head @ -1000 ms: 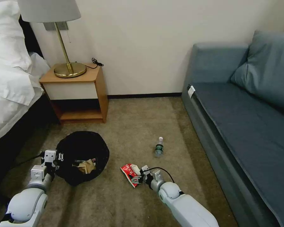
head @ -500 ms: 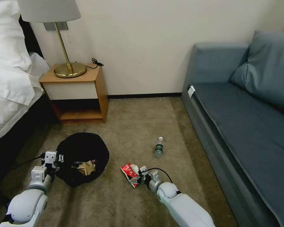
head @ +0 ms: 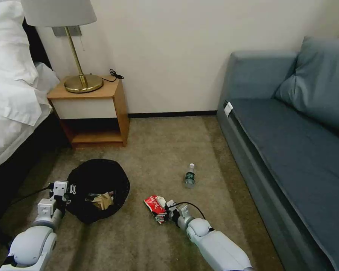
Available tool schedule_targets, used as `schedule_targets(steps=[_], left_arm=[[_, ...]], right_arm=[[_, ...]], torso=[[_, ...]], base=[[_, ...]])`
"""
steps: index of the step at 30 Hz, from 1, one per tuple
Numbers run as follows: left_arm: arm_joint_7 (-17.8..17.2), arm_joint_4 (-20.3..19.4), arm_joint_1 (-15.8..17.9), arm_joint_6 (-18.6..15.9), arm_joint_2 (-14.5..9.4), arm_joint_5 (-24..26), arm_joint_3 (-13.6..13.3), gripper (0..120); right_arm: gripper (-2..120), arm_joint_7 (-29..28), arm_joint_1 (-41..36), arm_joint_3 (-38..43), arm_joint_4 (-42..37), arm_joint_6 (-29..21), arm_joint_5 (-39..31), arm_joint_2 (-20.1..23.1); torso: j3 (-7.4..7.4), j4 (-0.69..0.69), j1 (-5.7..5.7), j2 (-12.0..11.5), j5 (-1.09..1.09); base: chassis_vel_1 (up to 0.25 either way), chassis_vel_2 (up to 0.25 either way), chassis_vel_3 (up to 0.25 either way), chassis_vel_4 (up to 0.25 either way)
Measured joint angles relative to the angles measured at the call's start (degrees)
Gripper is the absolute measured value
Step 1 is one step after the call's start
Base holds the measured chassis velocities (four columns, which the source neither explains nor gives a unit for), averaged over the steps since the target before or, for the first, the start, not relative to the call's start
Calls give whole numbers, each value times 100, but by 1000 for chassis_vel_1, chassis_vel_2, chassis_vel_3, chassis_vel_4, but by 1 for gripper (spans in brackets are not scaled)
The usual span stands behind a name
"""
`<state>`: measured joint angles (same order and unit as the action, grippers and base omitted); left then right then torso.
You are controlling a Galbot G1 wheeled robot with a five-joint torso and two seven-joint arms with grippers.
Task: Pick up the trash bin, then pick up the garbage on the floor and place it into the trash bin.
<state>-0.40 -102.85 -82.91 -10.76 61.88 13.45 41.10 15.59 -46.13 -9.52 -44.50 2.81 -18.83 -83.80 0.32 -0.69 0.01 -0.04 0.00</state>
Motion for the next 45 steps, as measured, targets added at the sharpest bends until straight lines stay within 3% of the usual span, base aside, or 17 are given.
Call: schedule_targets(steps=[7,16,17,19,27,29,33,45], left_arm=[[0,55,90,0,4,0,-73,5],[-10,95,153,-6,7,1,-121,5],[-10,95,153,-6,7,1,-121,5],[-11,96,147,-7,6,5,-111,5],[-11,92,116,-7,6,8,-92,5],[-10,80,105,-7,6,10,-85,5],[-10,59,84,-6,6,13,-69,5],[-7,-64,25,-4,-30,13,-45,5]], right_arm=[[90,68,56,19,140,84,-65,-44],[52,164,39,15,175,164,-118,-34],[52,164,39,15,175,164,-118,-34],[40,167,42,22,173,166,-133,-30],[17,167,8,52,144,168,-133,-31],[5,167,-12,59,127,169,-127,-30],[0,167,-26,62,109,170,-123,-27],[0,159,52,282,-144,390,-127,9]], torso=[[0,0,0,0,0],[0,0,0,0,0],[0,0,0,0,0],[0,0,0,0,0],[0,0,0,0,0],[0,0,0,0,0],[0,0,0,0,0],[0,0,0,0,0]], base=[[0,0,0,0],[0,0,0,0],[0,0,0,0],[0,0,0,0],[0,0,0,0],[0,0,0,0],[0,0,0,0],[0,0,0,0]])
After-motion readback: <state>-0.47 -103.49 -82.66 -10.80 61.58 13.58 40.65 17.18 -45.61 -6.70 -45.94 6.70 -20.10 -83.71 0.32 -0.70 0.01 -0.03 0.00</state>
